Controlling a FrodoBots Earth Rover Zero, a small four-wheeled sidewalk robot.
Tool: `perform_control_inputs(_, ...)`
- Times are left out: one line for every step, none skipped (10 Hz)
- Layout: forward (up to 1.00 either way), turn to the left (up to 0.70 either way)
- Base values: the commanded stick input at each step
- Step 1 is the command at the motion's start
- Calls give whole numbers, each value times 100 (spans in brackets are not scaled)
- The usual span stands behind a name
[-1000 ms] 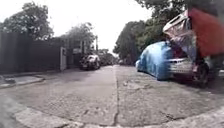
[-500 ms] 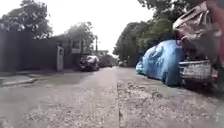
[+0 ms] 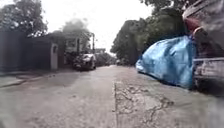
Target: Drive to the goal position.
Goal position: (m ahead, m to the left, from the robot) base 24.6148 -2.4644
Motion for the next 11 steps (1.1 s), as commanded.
perform_control_inputs(100, 0)
perform_control_inputs(100, 0)
perform_control_inputs(100, 0)
perform_control_inputs(100, 0)
perform_control_inputs(100, 0)
perform_control_inputs(100, 0)
perform_control_inputs(100, 0)
perform_control_inputs(100, 0)
perform_control_inputs(100, 0)
perform_control_inputs(100, 0)
perform_control_inputs(100, 0)
